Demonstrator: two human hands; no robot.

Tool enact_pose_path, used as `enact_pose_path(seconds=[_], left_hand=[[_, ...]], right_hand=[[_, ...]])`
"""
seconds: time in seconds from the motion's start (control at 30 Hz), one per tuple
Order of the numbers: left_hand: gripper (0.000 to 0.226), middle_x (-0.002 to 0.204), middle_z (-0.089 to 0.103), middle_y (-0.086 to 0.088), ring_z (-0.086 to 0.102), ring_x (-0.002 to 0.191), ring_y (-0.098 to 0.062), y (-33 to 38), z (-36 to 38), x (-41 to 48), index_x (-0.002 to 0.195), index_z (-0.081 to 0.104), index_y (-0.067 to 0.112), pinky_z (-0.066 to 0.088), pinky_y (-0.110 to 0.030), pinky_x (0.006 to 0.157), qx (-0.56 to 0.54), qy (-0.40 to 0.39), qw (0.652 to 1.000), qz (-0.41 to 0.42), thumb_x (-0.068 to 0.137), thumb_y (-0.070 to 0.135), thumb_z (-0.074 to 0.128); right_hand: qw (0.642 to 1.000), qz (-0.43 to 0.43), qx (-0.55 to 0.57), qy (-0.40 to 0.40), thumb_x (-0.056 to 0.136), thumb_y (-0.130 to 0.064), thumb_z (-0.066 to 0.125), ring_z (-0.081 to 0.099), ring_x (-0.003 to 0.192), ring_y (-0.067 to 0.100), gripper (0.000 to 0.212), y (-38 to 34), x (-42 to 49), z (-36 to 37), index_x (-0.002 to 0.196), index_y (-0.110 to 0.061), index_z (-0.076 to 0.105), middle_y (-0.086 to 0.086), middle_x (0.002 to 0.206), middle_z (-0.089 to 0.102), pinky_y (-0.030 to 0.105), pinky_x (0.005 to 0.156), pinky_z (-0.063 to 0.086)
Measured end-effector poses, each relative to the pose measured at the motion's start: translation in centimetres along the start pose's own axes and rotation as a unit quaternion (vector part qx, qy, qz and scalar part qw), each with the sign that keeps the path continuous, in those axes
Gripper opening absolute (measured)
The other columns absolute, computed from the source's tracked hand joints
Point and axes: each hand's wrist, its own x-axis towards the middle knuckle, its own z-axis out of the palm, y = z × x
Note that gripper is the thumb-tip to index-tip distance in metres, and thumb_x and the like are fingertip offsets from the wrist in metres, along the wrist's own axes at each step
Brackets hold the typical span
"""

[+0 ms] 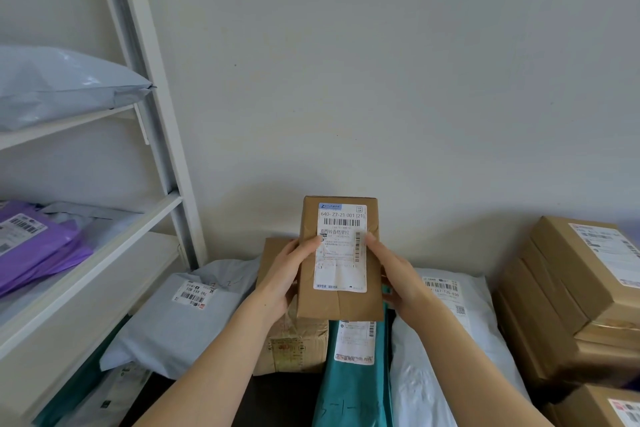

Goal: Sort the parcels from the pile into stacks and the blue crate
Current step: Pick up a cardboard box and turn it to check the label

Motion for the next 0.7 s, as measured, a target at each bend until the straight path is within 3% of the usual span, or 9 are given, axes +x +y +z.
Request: enact_pose_path(seconds=[0.2,0.33,0.47,0.6,0.7], left_hand=[[0.065,0.115,0.071,0.001,0.065,0.109,-0.018,0.0,0.1,0.1,0.129,0.056,0.022,0.046,-0.042,0.100,-0.017,-0.022,0.999,0.016,0.071,0.050,0.069],[0.062,0.114,0.071,0.003,0.065,0.107,-0.017,0.2,0.0,-0.4,0.127,0.057,0.023,0.049,-0.034,0.090,-0.013,-0.024,0.999,0.017,0.072,0.050,0.067],[0.061,0.116,0.070,0.006,0.063,0.110,-0.014,0.3,-0.2,-0.7,0.129,0.056,0.029,0.048,-0.031,0.084,0.001,-0.018,1.000,0.011,0.075,0.057,0.062],[0.058,0.114,0.067,0.008,0.059,0.110,-0.014,0.6,-0.5,-0.9,0.112,0.062,0.040,0.042,-0.040,0.098,0.001,-0.011,1.000,-0.013,0.072,0.076,0.040],[0.067,0.102,0.072,0.004,0.063,0.101,-0.017,0.9,-0.7,-0.8,0.103,0.068,0.036,0.047,-0.036,0.086,-0.020,0.024,0.999,-0.024,0.068,0.081,0.033]], right_hand=[[0.999,0.004,-0.034,0.003,0.084,-0.069,0.049,0.057,0.111,0.016,0.057,-0.7,-0.2,0.3,0.126,-0.032,0.058,-0.008,0.116,0.065,0.038,0.093,0.044],[0.998,-0.003,-0.059,-0.010,0.087,-0.067,0.046,0.056,0.106,0.013,0.050,-0.9,-0.4,0.3,0.126,-0.036,0.054,-0.009,0.116,0.062,0.033,0.081,0.044],[0.996,-0.008,-0.087,-0.022,0.087,-0.065,0.048,0.055,0.105,0.014,0.049,-1.1,-0.3,0.2,0.130,-0.040,0.049,-0.008,0.120,0.060,0.031,0.078,0.046],[0.992,-0.021,-0.113,-0.051,0.086,-0.060,0.055,0.059,0.102,0.008,0.053,-1.1,-0.2,0.2,0.135,-0.042,0.048,-0.010,0.119,0.063,0.022,0.062,0.046],[0.990,-0.031,-0.119,-0.062,0.086,-0.054,0.060,0.058,0.099,0.004,0.048,-0.9,-0.1,0.1,0.131,-0.047,0.046,-0.013,0.115,0.064,0.023,0.064,0.046]])
